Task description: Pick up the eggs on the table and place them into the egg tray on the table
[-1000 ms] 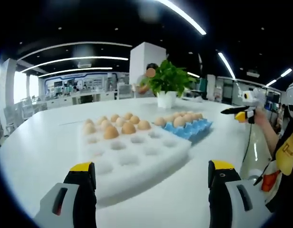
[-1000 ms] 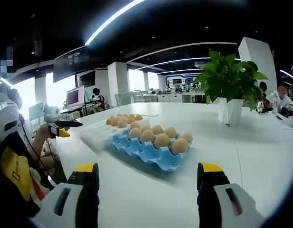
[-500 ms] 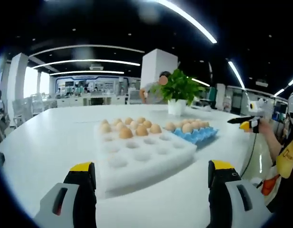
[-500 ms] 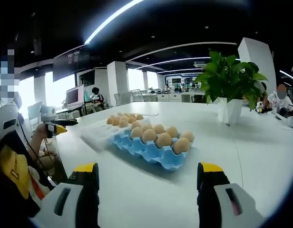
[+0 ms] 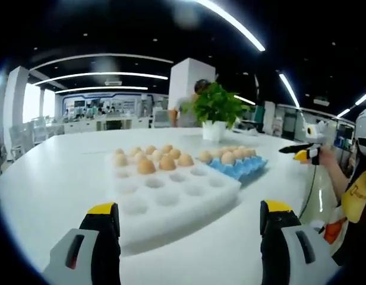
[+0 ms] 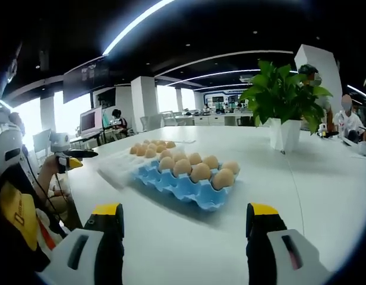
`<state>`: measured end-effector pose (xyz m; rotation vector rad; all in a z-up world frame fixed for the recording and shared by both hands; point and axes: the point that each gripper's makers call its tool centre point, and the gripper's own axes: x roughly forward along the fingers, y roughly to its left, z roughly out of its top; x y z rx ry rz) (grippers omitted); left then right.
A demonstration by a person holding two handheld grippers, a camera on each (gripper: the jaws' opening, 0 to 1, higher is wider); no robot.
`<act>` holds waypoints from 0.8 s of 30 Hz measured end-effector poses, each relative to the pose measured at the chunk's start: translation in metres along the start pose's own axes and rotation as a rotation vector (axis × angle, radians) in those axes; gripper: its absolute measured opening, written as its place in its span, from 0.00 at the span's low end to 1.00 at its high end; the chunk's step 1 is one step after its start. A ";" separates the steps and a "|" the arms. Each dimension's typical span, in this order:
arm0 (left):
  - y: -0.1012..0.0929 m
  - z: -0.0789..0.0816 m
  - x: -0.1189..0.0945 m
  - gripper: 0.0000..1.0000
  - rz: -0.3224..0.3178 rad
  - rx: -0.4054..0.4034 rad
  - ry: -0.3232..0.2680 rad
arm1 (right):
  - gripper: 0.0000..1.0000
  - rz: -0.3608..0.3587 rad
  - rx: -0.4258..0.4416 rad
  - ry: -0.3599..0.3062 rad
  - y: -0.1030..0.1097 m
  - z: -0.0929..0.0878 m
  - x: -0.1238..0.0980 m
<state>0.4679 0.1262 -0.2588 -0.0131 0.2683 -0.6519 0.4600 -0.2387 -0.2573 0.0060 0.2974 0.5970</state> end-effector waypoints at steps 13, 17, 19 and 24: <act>0.007 0.003 0.014 0.97 -0.009 0.001 0.004 | 0.88 0.018 -0.013 0.002 0.000 0.005 0.009; 0.008 0.004 0.017 0.97 -0.014 0.000 0.009 | 0.88 0.019 -0.014 -0.001 -0.001 0.007 0.009; 0.009 0.005 0.018 0.97 -0.016 0.000 0.008 | 0.88 0.019 -0.014 -0.003 -0.001 0.007 0.010; 0.012 0.006 0.020 0.97 -0.014 0.002 0.008 | 0.88 0.020 -0.015 -0.004 -0.001 0.008 0.010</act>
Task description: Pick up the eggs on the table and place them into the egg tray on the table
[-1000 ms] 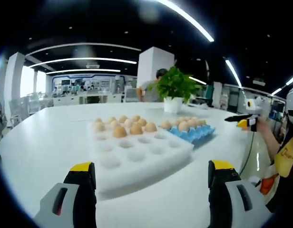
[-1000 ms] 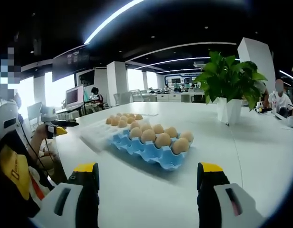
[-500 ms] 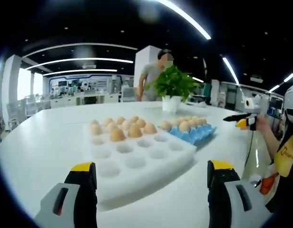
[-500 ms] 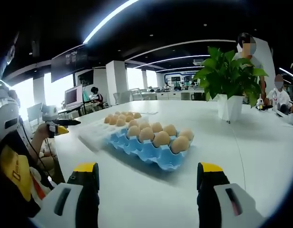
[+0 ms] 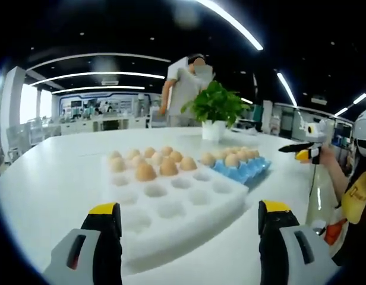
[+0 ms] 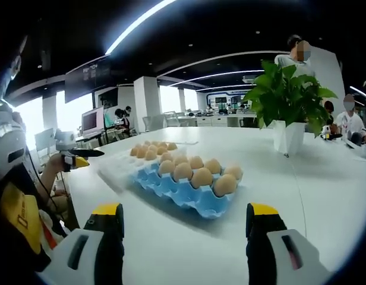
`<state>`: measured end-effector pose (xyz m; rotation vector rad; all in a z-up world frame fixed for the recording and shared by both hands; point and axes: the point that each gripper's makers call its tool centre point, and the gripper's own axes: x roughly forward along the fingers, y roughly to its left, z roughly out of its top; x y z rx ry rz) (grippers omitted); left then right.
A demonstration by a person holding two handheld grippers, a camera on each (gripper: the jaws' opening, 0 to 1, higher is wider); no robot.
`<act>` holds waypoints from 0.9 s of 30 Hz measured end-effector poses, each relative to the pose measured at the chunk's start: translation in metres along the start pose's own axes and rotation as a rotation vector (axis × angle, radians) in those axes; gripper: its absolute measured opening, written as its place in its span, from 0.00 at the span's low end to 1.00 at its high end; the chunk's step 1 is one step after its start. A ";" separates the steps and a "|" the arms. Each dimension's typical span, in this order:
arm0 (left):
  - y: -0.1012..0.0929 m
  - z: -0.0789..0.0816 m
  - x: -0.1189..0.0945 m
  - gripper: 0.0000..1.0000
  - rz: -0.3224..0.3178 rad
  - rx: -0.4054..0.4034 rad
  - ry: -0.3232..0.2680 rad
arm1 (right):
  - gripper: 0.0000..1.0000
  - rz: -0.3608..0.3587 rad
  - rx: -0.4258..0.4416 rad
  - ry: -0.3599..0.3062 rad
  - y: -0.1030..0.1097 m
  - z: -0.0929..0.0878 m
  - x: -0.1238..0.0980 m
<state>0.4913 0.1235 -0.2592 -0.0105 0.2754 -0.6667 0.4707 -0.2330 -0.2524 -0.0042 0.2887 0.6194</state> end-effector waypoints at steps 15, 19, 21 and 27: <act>0.028 0.018 0.036 0.85 -0.015 0.043 0.002 | 0.88 -0.009 0.009 -0.005 -0.003 0.001 0.001; 0.031 0.018 0.045 0.80 -0.036 0.045 0.013 | 0.88 -0.016 0.008 -0.006 -0.004 0.002 -0.001; 0.033 0.016 0.050 0.80 -0.040 0.044 0.024 | 0.88 -0.018 0.012 -0.006 -0.005 0.001 -0.001; 0.036 0.014 0.058 0.76 -0.040 0.042 0.038 | 0.88 -0.023 0.016 -0.001 -0.007 -0.001 0.000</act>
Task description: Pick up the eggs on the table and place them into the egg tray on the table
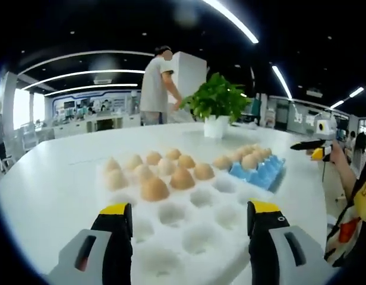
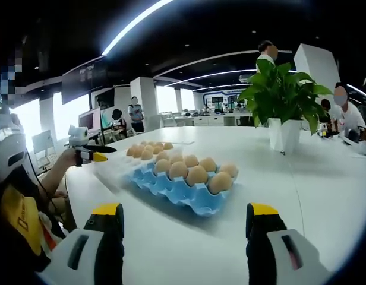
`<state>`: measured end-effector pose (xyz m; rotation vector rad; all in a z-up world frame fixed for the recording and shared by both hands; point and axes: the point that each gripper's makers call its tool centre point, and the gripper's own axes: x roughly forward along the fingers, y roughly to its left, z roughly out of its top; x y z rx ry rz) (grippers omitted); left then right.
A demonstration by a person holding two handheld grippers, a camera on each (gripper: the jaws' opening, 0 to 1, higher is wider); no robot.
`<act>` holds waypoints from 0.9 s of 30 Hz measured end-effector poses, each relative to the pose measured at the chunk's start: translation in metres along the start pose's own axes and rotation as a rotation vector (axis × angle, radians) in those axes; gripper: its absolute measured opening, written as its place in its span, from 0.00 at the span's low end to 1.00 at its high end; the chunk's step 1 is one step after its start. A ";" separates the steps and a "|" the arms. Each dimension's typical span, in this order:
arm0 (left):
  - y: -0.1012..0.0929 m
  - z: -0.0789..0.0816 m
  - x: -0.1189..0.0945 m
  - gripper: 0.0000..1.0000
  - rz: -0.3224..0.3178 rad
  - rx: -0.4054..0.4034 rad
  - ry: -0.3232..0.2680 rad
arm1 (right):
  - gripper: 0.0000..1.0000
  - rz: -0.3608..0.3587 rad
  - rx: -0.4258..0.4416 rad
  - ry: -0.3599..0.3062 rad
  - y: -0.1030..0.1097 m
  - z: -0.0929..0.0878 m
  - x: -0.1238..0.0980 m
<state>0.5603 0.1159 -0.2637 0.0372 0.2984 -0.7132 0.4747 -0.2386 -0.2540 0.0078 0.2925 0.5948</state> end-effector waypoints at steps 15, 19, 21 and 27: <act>0.031 0.002 0.038 0.61 0.006 0.008 0.030 | 0.88 0.002 0.002 -0.001 -0.002 -0.002 0.005; 0.033 0.004 0.041 0.58 0.001 0.014 0.031 | 0.88 0.004 0.001 0.000 -0.002 -0.002 0.007; 0.033 0.004 0.041 0.56 0.001 0.015 0.031 | 0.88 0.004 0.001 0.000 -0.002 -0.002 0.007; 0.045 0.008 0.052 0.49 -0.003 0.027 0.048 | 0.88 -0.003 0.009 0.001 -0.004 -0.004 0.006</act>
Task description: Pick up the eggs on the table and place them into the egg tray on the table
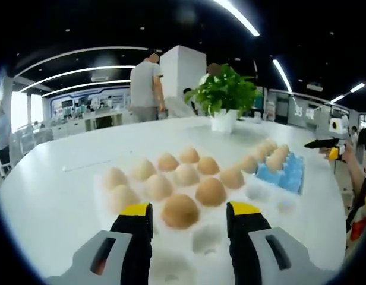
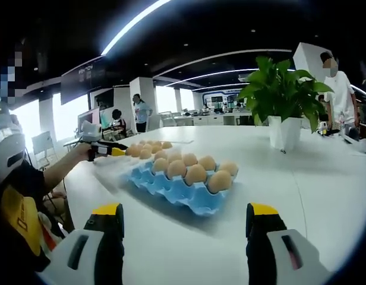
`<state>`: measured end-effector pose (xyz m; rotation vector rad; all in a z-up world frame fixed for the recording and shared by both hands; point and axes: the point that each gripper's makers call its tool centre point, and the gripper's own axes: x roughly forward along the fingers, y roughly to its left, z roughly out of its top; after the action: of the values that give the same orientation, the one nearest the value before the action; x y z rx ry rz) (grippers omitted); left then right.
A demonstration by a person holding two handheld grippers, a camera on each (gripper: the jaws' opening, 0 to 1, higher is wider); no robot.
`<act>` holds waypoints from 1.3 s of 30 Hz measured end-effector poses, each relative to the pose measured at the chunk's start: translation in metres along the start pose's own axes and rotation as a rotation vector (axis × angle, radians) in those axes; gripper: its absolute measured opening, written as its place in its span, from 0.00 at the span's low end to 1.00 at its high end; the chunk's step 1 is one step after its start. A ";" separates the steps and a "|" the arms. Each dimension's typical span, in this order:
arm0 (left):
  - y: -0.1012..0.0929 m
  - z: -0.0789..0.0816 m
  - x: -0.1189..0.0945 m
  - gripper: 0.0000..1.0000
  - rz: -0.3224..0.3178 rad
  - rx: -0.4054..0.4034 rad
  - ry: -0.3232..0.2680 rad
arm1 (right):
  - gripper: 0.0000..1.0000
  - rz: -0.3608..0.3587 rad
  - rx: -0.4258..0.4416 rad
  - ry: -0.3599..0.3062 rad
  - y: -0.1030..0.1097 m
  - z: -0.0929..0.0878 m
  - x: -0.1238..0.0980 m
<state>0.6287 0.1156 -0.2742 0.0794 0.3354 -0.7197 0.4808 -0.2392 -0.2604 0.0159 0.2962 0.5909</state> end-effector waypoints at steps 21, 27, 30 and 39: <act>0.008 -0.008 0.011 0.35 -0.018 0.029 0.054 | 0.88 -0.004 0.013 0.000 -0.002 -0.005 0.001; 0.009 -0.008 0.012 0.31 -0.015 0.039 0.052 | 0.88 -0.002 0.013 0.002 -0.001 -0.005 0.001; 0.008 -0.008 0.012 0.31 -0.016 0.046 0.055 | 0.88 -0.002 0.012 0.001 -0.001 -0.004 0.001; 0.008 -0.007 0.016 0.28 -0.019 0.058 0.062 | 0.88 -0.002 0.011 0.002 -0.002 -0.005 0.000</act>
<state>0.6430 0.1129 -0.2862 0.1538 0.3748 -0.7473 0.4809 -0.2412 -0.2650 0.0258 0.3018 0.5870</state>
